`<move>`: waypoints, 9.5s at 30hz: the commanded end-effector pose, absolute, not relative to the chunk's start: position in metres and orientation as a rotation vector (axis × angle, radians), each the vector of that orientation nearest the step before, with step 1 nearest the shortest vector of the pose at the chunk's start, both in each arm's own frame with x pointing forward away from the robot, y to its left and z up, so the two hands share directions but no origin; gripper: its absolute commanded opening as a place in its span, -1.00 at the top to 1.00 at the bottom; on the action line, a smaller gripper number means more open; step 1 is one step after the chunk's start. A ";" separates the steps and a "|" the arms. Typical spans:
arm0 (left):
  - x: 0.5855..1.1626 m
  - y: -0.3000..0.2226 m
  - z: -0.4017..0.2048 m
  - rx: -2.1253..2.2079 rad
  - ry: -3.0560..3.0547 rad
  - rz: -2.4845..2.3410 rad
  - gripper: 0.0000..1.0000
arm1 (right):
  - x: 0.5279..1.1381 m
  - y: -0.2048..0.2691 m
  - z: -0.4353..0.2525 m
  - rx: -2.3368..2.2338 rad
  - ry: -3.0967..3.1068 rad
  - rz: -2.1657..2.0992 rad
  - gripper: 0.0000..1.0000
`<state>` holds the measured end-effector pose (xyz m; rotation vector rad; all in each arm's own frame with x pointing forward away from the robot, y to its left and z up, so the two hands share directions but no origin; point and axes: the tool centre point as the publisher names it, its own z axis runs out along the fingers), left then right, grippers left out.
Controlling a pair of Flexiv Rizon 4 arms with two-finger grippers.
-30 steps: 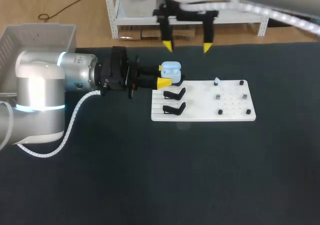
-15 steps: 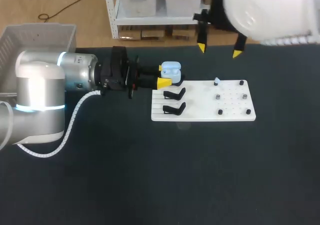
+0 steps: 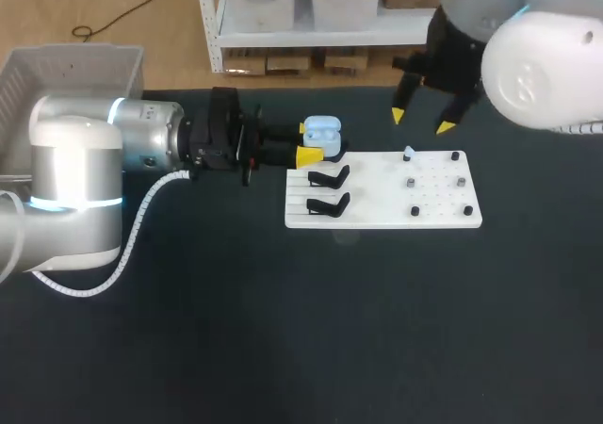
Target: Pick up each earbud case from the left stands, insert the matching earbuds, close the lid, and place the case in the box.
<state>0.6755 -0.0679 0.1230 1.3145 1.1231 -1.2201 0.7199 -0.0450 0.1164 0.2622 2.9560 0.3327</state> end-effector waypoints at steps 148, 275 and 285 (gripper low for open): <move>0.674 -0.068 0.123 1.311 1.122 -1.215 1.00 | 0.639 0.066 0.226 -0.260 2.985 0.272 1.00; 0.674 -0.068 0.123 1.311 1.122 -1.215 1.00 | 0.662 0.103 0.176 -0.471 3.018 0.179 -1.00; 0.674 -0.068 0.123 1.311 1.122 -1.215 1.00 | 0.690 0.074 0.197 -0.038 2.939 0.283 -1.00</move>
